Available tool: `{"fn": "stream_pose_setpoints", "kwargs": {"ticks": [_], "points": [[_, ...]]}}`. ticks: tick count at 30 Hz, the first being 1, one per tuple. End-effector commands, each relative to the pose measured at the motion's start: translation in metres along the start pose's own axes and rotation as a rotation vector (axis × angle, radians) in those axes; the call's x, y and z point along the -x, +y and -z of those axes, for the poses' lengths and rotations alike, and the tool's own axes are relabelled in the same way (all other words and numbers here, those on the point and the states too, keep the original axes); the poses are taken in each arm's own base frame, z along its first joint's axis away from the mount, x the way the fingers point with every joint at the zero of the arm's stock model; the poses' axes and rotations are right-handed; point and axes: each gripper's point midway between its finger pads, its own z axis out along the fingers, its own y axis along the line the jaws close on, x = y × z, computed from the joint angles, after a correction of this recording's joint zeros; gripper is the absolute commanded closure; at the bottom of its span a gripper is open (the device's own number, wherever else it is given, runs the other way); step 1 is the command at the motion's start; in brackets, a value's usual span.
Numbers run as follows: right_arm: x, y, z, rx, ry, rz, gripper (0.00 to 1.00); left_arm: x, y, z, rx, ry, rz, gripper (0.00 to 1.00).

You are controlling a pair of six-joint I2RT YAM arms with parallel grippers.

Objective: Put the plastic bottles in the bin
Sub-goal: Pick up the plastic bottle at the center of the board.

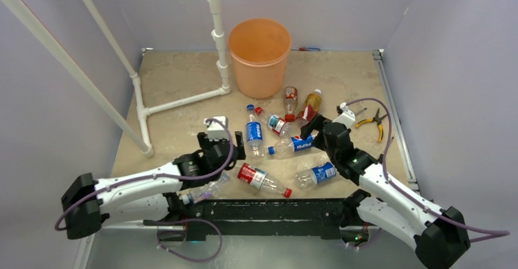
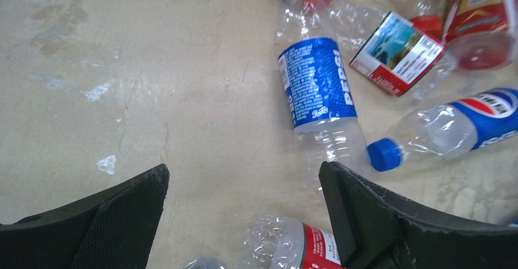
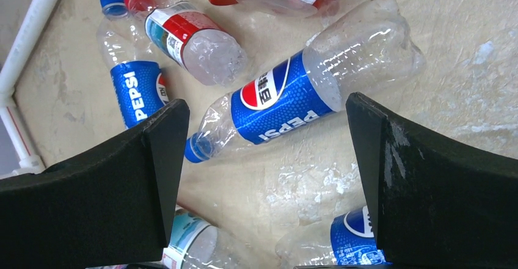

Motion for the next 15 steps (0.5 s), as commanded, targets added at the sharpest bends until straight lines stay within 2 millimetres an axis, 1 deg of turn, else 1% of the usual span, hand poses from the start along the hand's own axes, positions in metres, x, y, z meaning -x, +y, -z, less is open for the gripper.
{"fn": "stream_pose_setpoints", "kwargs": {"ticks": [1, 5, 6, 10, 14, 15], "points": [[0.001, 0.006, 0.003, 0.018, 0.008, -0.044, 0.01, -0.006, -0.032, -0.02, -0.006, 0.049, 0.02, 0.06], [0.008, 0.012, 0.006, 0.048, -0.008, -0.039, 0.01, -0.015, -0.047, -0.049, 0.03, 0.116, 0.008, 0.08], [0.009, 0.013, 0.007, 0.053, -0.01, -0.033, 0.01, -0.02, -0.049, -0.057, 0.034, 0.133, 0.002, 0.08], [0.014, 0.016, 0.011, 0.071, -0.024, -0.018, 0.01, -0.027, -0.059, -0.082, 0.04, 0.178, 0.007, 0.08], [0.015, 0.018, 0.014, 0.091, -0.027, -0.006, 0.01, -0.037, -0.07, -0.099, 0.056, 0.229, -0.021, 0.05], [0.015, 0.018, 0.014, 0.094, -0.027, -0.002, 0.01, -0.043, -0.07, -0.103, 0.061, 0.244, -0.029, 0.05]]}}
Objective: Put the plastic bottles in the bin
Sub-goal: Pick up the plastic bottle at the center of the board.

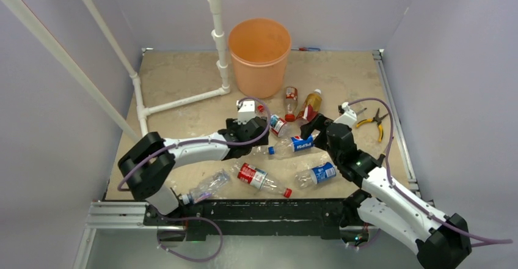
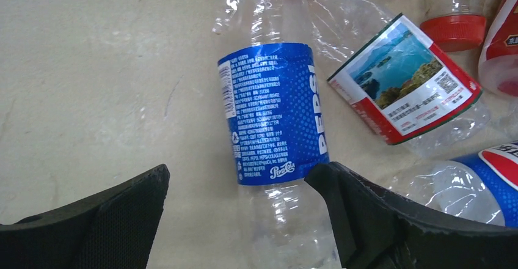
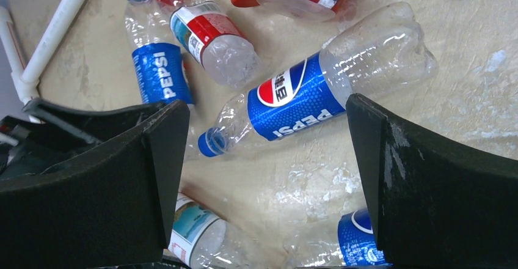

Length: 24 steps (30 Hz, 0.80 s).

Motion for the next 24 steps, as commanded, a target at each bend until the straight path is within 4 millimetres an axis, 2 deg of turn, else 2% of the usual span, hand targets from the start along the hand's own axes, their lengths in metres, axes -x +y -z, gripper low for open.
{"fn": "stream_pose_setpoints", "kwargs": {"ticks": [1, 8, 14, 20, 24], "points": [[0.01, 0.01, 0.006, 0.045, -0.02, 0.017, 0.01, 0.0, -0.024, -0.012, -0.04, 0.035, 0.011, 0.04], [0.012, 0.014, 0.008, 0.071, -0.024, 0.032, 0.01, -0.009, -0.023, -0.027, 0.002, 0.055, -0.015, 0.04], [0.014, 0.016, 0.011, 0.087, -0.029, 0.038, 0.01, -0.015, -0.022, -0.039, 0.026, 0.078, -0.031, 0.1], [0.015, 0.018, 0.013, 0.104, -0.032, 0.042, 0.01, -0.014, -0.026, -0.038, 0.005, 0.079, -0.034, 0.29], [0.015, 0.021, 0.014, 0.117, -0.031, 0.045, 0.01, -0.01, -0.026, -0.033, -0.01, 0.071, -0.03, 0.47]]}}
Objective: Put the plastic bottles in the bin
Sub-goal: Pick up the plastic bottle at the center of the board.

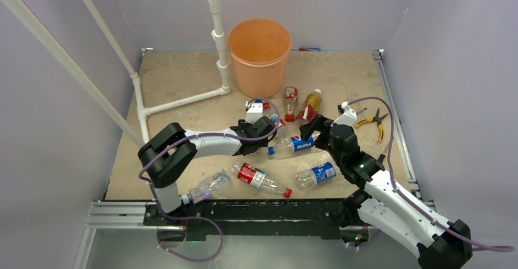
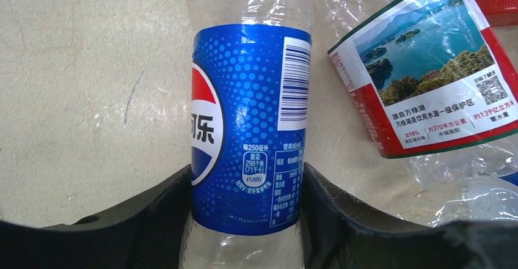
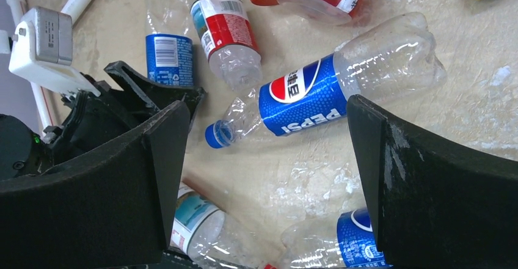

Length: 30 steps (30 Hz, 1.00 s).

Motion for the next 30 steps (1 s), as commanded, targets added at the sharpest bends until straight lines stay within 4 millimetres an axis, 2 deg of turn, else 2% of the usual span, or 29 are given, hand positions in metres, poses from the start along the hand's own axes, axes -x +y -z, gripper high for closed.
{"fn": "stream_pose_setpoints", "kwargs": {"ticks": [1, 5, 9, 14, 18, 21, 23, 27, 30], "points": [[0.01, 0.012, 0.004, 0.05, -0.024, 0.004, 0.01, 0.018, -0.008, 0.009, -0.045, -0.033, 0.024, 0.5], [0.016, 0.02, 0.008, 0.087, -0.034, 0.01, 0.01, 0.03, -0.005, 0.024, -0.068, -0.069, 0.036, 0.62], [0.029, 0.037, 0.016, 0.158, -0.054, 0.016, 0.01, 0.054, 0.002, 0.05, -0.092, -0.127, 0.044, 0.68], [0.05, 0.066, 0.028, 0.258, -0.076, 0.026, 0.01, 0.09, 0.016, 0.101, -0.189, -0.253, 0.071, 0.68], [0.062, 0.109, 0.046, 0.455, -0.064, 0.041, 0.01, 0.103, 0.017, 0.139, -0.389, -0.394, 0.083, 0.65], [0.074, 0.141, 0.064, 0.61, -0.078, 0.038, 0.01, 0.103, 0.005, 0.172, -0.61, -0.497, 0.019, 0.63], [0.081, 0.156, 0.076, 0.69, -0.082, 0.045, 0.01, 0.102, 0.006, 0.187, -0.686, -0.549, 0.026, 0.65], [0.087, 0.178, 0.092, 0.805, -0.075, 0.058, 0.01, 0.096, 0.007, 0.214, -0.838, -0.636, 0.026, 0.67], [0.087, 0.194, 0.105, 0.9, -0.05, 0.079, 0.01, 0.093, 0.0, 0.236, -0.962, -0.688, 0.005, 0.68]]}}
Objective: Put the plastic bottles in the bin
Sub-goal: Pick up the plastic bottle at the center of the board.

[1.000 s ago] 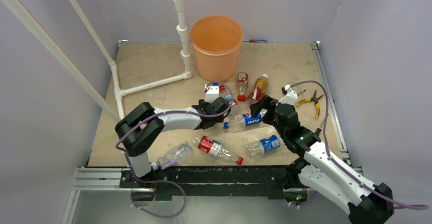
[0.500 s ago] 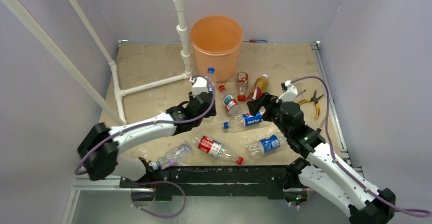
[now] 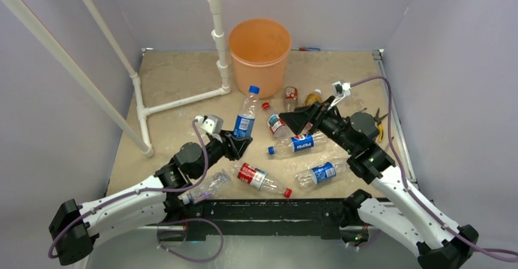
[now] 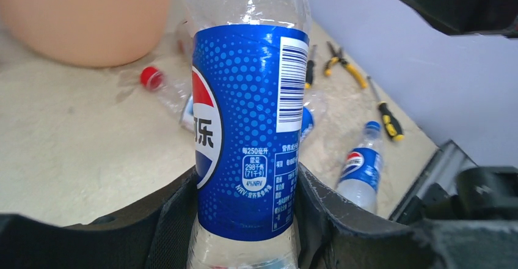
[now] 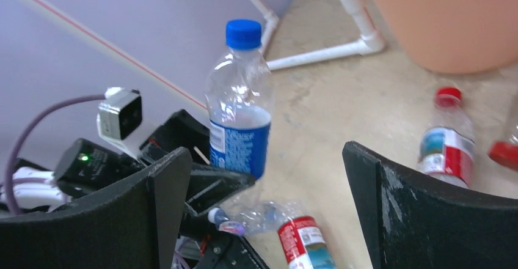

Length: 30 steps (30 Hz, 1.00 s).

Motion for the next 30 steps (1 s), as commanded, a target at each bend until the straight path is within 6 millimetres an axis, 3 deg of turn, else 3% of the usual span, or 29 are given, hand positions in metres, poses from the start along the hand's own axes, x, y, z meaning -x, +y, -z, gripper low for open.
{"fn": "stream_pose_setpoints", "kwargs": {"ticks": [1, 6, 12, 18, 24, 30], "points": [[0.021, 0.056, 0.002, 0.24, -0.001, 0.048, 0.01, 0.034, -0.052, 0.012, -0.29, -0.146, -0.023, 0.68], [0.027, 0.073, 0.005, 0.317, -0.002, 0.064, 0.01, 0.018, -0.075, 0.011, -0.422, -0.091, -0.019, 0.68], [0.035, 0.076, 0.002, 0.308, -0.016, 0.101, 0.03, 0.006, -0.092, 0.014, -0.528, -0.083, 0.012, 0.68], [0.044, 0.074, -0.001, 0.287, -0.051, 0.12, 0.1, 0.004, -0.096, 0.016, -0.558, -0.089, 0.009, 0.7], [0.04, 0.069, -0.01, 0.278, -0.04, 0.107, 0.19, 0.005, -0.096, 0.018, -0.563, -0.097, -0.002, 0.71], [0.042, 0.079, -0.015, 0.331, -0.039, 0.086, 0.33, 0.002, -0.094, 0.018, -0.557, -0.09, -0.006, 0.72]]}}
